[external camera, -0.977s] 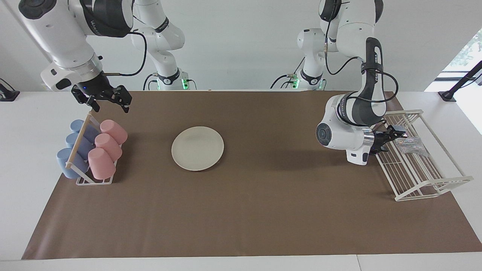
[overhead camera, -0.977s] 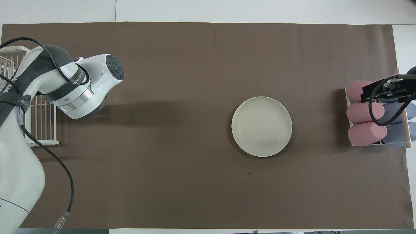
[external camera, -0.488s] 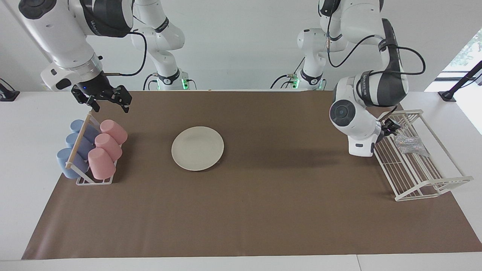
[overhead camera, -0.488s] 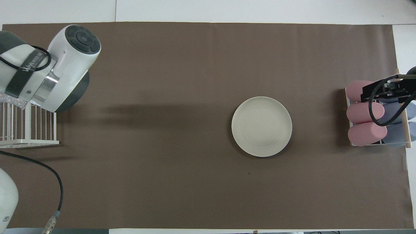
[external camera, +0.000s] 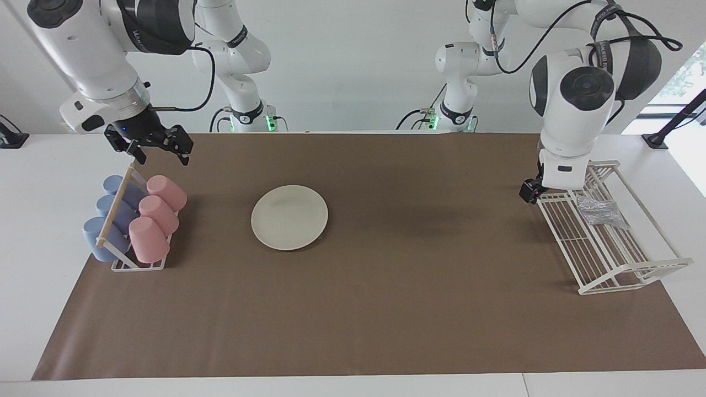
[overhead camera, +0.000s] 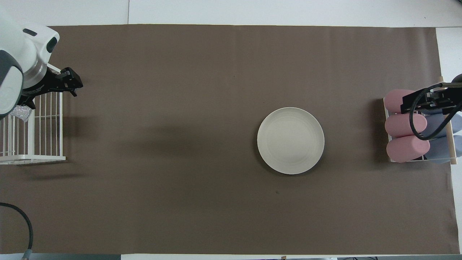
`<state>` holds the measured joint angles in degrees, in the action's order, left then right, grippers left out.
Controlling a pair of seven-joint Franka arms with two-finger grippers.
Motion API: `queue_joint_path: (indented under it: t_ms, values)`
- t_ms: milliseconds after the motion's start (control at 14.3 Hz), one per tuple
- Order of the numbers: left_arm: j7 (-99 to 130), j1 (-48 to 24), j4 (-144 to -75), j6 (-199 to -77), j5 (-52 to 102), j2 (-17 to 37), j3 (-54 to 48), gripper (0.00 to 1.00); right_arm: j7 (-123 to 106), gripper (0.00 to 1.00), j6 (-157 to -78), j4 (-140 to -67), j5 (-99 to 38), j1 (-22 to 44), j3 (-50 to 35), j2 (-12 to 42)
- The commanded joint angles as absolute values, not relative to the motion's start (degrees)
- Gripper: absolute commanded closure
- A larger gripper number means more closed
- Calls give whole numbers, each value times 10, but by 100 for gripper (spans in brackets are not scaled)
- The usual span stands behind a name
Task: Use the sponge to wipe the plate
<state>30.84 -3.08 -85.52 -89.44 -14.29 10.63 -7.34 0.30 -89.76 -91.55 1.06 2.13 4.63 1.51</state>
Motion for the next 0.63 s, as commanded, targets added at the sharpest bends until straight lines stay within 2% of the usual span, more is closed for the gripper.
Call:
queue_joint_path:
  t_ms: [0,349,558]
  values:
    - [241,-8,-866,-876,-63,37,-69,0,-1,0,-896,-918,11,21,44,9]
    - [130,-7,-874,-791,-5,-6,-69,0,-1,0,-896,-918,11,21,44,9]
    - [98,-10,-903,-801,32,-25,-65,0,-1,0,-896,-918,11,21,44,9]
